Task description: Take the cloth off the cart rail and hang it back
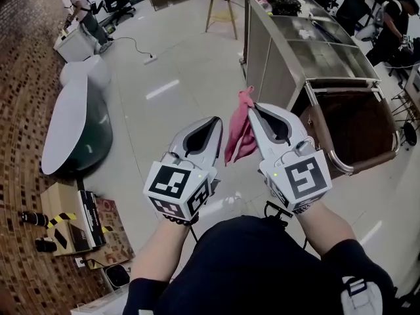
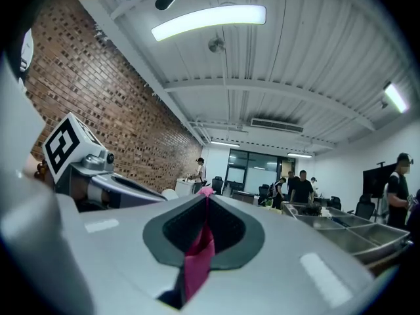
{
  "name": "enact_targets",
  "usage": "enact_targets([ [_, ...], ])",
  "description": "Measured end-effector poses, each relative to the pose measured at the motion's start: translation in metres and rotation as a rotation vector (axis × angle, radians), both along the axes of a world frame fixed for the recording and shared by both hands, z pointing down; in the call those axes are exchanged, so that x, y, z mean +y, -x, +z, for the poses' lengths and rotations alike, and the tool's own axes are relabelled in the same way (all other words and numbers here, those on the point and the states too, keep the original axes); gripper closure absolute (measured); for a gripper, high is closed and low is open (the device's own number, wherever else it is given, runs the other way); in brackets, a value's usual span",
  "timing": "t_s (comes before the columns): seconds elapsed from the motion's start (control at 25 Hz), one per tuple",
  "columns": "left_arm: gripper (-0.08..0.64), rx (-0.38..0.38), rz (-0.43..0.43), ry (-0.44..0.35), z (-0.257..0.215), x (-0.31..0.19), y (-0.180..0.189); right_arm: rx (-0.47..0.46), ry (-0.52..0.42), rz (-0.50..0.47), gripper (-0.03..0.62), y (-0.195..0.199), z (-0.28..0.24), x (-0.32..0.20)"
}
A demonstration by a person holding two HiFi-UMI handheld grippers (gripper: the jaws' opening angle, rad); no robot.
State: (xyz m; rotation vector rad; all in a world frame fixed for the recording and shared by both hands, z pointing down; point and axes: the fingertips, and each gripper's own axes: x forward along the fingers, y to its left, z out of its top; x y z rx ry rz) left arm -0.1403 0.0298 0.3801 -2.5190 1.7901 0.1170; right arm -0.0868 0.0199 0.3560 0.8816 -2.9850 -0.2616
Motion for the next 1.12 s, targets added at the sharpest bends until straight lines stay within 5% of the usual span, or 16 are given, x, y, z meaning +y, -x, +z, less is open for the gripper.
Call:
enact_targets([
  [0.28, 0.557, 0.013, -0.001, -0.001, -0.001, -0.073, 0.042, 0.001, 0.006, -0.002, 0.584, 0.043, 0.005, -0.071],
  [0.4, 0.557, 0.003, 0.007, 0.002, -0.001, -0.098, 0.054, -0.069, -0.11, -0.02, 0.584, 0.06, -0.006, -0.103],
  [0.52, 0.557, 0.004, 0.018, 0.008, 0.001, -0.116, 0.074, -0.074, -0.122, -0.008, 0.584, 0.079, -0.008, -0.123],
  [0.96, 0.557, -0.006, 0.151, 0.004, -0.026, -0.116, 0.168, -0.081, -0.099, 0.149, 0.584, 0.164, -0.035, -0.121],
  [1.12, 0.557, -0.005, 0.189, 0.009, -0.032, -0.122, 0.202, -0.023, -0.017, 0.197, 0.584, 0.199, -0.035, -0.117],
])
